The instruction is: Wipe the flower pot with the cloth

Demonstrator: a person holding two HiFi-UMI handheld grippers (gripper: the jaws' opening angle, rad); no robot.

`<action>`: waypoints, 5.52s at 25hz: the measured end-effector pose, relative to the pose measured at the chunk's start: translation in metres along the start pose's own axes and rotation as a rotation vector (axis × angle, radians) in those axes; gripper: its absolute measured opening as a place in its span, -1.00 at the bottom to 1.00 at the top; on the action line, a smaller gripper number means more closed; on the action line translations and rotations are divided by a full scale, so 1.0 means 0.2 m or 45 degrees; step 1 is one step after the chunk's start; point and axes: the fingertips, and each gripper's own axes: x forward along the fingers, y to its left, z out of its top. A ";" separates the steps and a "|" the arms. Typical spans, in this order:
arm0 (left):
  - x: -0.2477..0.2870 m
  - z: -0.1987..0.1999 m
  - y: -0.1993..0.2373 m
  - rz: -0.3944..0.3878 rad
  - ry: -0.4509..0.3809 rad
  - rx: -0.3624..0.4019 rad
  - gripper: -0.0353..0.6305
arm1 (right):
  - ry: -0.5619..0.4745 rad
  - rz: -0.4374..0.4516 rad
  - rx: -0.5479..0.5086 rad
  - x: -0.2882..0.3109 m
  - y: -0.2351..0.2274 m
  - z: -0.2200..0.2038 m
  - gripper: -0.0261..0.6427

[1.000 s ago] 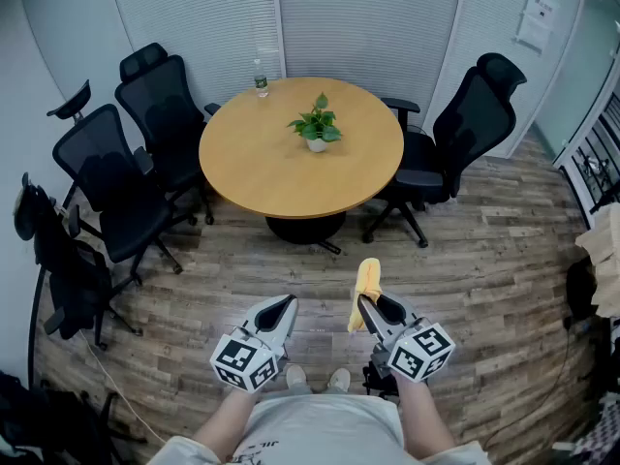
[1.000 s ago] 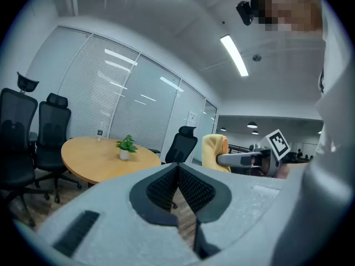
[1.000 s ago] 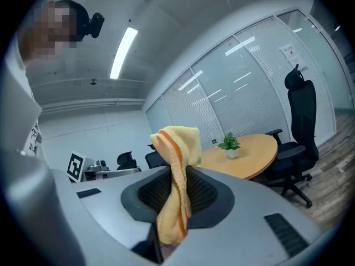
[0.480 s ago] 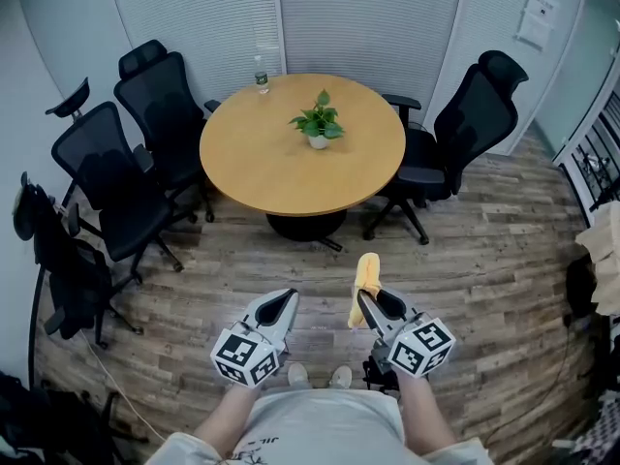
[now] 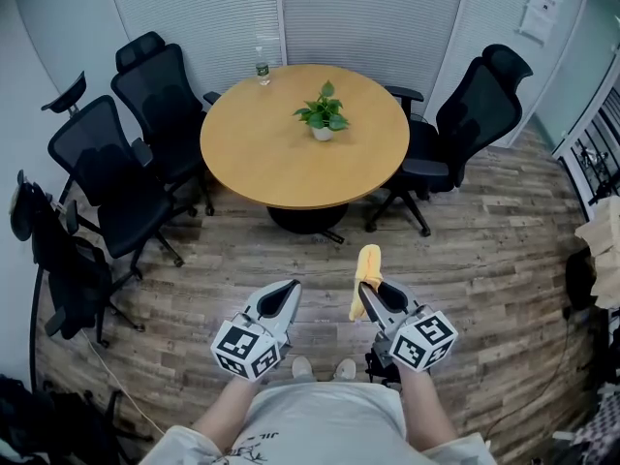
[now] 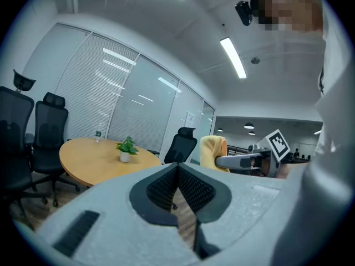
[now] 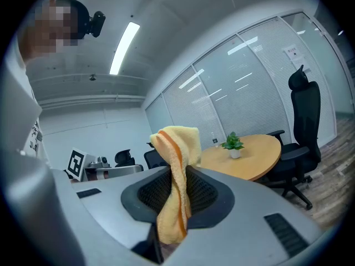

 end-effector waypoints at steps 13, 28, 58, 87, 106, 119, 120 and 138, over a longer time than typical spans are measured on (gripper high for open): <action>0.01 0.00 0.02 -0.051 0.013 0.003 -0.87 | -0.022 -0.048 0.029 0.01 -0.02 0.01 -0.71; -0.06 0.00 0.15 -0.095 -0.007 0.007 -0.87 | -0.040 -0.080 0.076 0.17 0.03 -0.01 -0.71; 1.52 0.42 1.05 0.048 -0.053 0.015 -0.87 | 0.015 0.064 0.019 1.27 -1.38 0.66 -0.71; 2.08 0.36 1.64 0.075 0.081 0.046 -0.86 | 0.116 -0.008 0.166 1.82 -1.97 0.68 -0.71; 2.35 -0.14 2.02 0.011 0.276 0.052 -0.86 | 0.253 -0.133 0.327 2.13 -2.39 0.34 -0.71; 2.65 -0.37 2.12 -0.125 0.325 0.119 -0.06 | 0.409 -0.146 0.443 2.37 -2.64 0.09 -0.71; 2.67 -0.39 2.13 -0.128 0.326 0.127 -0.02 | 0.425 -0.136 0.446 2.39 -2.65 0.07 -0.71; 2.89 -0.49 2.25 -0.196 0.306 0.266 0.19 | 0.604 0.000 0.487 2.60 -2.75 -0.09 -0.71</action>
